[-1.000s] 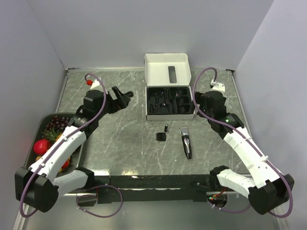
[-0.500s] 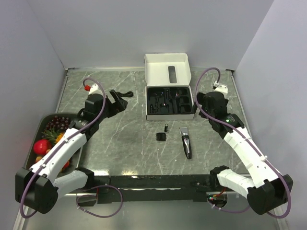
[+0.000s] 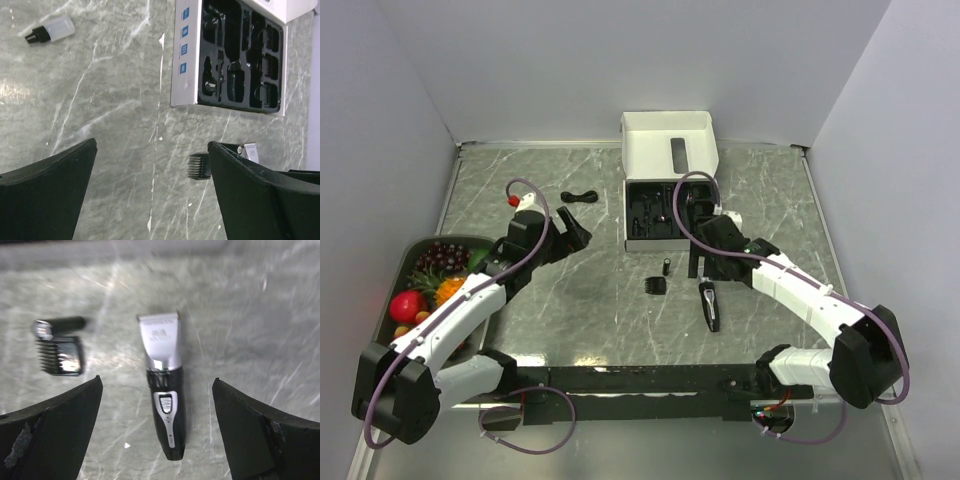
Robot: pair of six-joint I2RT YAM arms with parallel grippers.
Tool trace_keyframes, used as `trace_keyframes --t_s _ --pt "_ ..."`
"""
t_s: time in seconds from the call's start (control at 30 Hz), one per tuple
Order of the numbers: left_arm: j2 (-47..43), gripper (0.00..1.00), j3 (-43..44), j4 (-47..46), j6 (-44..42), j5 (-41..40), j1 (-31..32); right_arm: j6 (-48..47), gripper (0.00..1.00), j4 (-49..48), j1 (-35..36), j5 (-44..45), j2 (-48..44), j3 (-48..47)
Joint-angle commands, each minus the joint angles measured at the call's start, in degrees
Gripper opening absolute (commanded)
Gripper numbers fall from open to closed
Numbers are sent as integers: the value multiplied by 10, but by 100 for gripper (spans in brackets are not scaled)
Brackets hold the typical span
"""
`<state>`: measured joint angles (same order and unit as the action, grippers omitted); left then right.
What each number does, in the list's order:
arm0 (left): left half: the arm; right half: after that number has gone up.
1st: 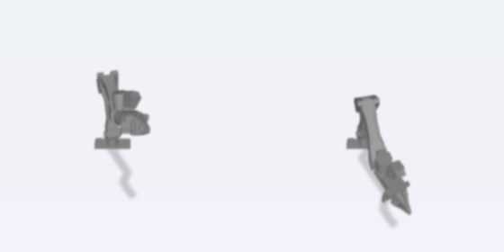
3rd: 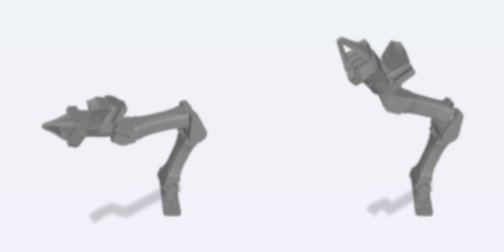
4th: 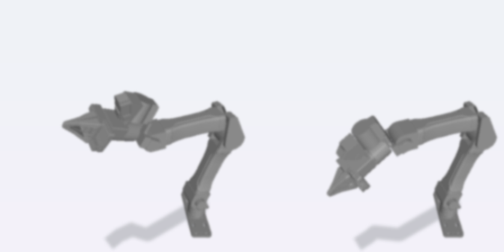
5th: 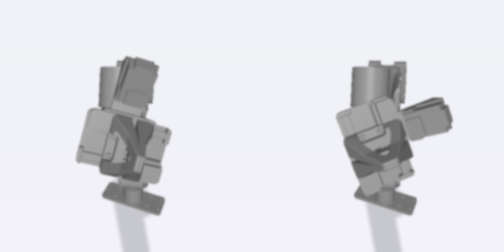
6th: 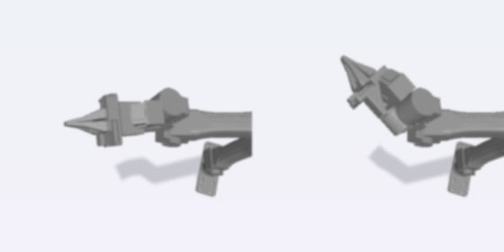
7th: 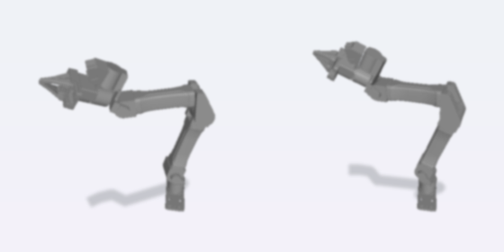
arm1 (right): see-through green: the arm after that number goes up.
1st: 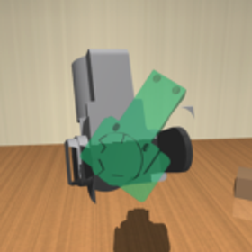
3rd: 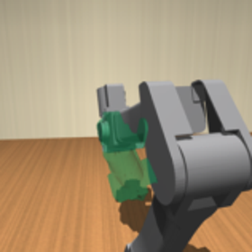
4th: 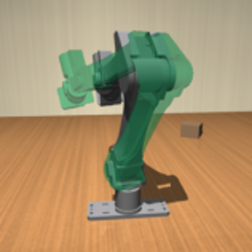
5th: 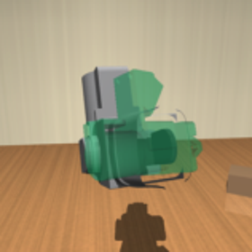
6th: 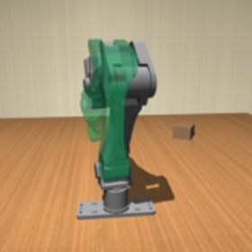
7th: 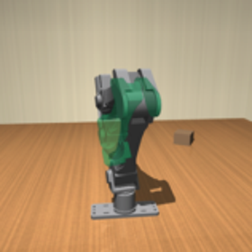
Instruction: Sort the hair-cutting tools
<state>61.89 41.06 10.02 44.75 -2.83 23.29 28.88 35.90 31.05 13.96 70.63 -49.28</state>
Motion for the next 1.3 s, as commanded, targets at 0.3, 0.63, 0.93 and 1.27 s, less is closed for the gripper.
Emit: trace_keyframes --t_s 0.3,0.63,0.93,1.27 --pt "-8 99 3 -11 9 -17 17 65 93 -40 2 -20 71 50" --pt "9 99 6 -6 8 -29 23 54 69 -64 2 -33 94 68" --pt "18 99 7 -10 8 -26 25 63 4 -42 5 -9 88 73" --pt "6 99 3 -6 8 -31 29 57 0 50 28 29 24 4"
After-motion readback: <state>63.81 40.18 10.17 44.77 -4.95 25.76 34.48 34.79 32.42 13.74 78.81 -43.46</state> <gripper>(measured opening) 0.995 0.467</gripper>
